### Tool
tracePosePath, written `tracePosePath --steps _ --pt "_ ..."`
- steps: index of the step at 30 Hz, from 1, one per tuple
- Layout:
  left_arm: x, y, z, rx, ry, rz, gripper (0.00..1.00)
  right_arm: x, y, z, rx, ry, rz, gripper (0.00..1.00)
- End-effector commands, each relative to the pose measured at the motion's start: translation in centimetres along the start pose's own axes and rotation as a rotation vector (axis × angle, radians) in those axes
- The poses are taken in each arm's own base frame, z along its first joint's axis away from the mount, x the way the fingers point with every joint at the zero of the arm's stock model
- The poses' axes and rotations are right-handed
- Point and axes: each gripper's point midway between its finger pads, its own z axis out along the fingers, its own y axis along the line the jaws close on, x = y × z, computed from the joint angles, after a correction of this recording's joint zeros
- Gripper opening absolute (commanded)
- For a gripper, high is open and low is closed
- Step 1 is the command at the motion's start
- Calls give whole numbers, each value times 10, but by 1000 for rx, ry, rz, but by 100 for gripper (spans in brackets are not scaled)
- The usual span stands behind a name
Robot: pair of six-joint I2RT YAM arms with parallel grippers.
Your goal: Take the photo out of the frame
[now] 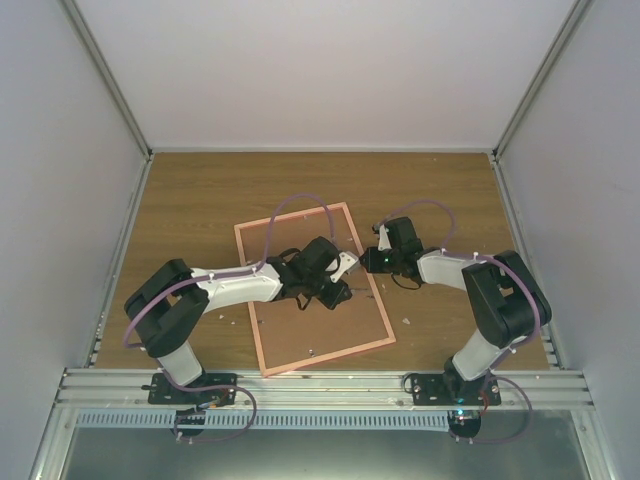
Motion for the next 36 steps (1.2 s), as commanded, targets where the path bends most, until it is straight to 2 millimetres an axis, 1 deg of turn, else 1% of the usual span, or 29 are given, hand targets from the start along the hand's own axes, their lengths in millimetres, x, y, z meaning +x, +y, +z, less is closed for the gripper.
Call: tracePosePath --steps 1,18,24,30,36 --pt "-8 -6 0 18 -35 19 0 9 14 4 -67 25 13 2" --pt "4 -10 12 51 20 33 0 9 14 6 -70 28 12 2" --pt "4 -18 10 79 22 51 0 10 14 6 -72 30 13 2" --pt "13 -19 10 76 48 73 0 9 14 5 -72 27 12 2" --pt "17 -22 7 83 63 82 0 9 14 5 -70 28 13 2"
